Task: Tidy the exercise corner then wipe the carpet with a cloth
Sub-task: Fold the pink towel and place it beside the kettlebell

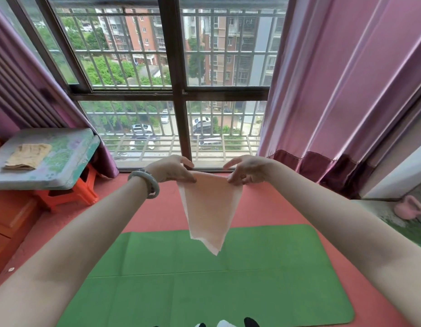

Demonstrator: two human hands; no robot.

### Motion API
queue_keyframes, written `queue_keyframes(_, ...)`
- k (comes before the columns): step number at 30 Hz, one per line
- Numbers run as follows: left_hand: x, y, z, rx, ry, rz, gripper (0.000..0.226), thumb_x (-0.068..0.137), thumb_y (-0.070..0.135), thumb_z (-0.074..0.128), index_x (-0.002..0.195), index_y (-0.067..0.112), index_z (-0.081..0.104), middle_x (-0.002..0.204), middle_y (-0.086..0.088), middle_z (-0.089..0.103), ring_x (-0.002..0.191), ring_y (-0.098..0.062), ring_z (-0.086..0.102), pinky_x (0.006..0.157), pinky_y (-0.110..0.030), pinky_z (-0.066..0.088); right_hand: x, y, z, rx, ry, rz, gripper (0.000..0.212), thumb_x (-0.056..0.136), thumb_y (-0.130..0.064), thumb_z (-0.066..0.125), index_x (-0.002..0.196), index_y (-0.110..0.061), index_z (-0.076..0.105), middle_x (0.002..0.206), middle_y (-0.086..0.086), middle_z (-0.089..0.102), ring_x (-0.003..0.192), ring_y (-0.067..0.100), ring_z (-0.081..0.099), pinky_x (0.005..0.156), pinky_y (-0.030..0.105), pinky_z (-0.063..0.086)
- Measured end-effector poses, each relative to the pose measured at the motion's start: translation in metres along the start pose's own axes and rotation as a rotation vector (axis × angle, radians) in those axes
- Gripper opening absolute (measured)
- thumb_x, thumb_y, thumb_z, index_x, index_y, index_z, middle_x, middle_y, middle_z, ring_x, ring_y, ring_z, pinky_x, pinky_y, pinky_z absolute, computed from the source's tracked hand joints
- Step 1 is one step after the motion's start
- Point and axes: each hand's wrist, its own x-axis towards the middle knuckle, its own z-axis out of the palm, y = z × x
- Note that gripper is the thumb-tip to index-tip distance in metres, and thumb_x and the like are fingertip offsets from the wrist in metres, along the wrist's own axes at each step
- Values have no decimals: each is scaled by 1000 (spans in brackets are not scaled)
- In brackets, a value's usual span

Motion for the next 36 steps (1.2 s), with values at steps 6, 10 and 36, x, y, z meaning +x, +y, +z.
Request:
queue_keyframes(6, -6, -3, -3, 8, 28, 25, 20, 78, 27, 74, 96, 25, 67, 91, 1, 70, 86, -14, 65, 88, -37, 48, -5, -6, 7, -110, 76, -45, 38, 88, 2, 57, 125, -4, 51, 93, 8, 58, 53, 8, 62, 48, 18, 45)
queue_keyframes(10, -3, -10, -6, -169, 83, 46, 19, 78, 24, 76, 93, 17, 67, 82, 2, 71, 76, -11, 68, 84, -34, 51, -2, -7, 5, 109, 47, -50, 47, 84, 9, 59, 129, -1, 47, 135, 20, 41, 72, 17, 62, 46, 18, 52)
queue_keyframes(36, -6, 5, 0, 74, 125, 212, 8, 80, 18, 70, 85, 13, 68, 85, -3, 61, 81, -15, 56, 79, -31, 50, 9, -13, 5, -700, 223, -278, 17, 74, -14, 65, 69, 2, 63, 67, 8, 45, 61, 15, 39, 51, 27, 26)
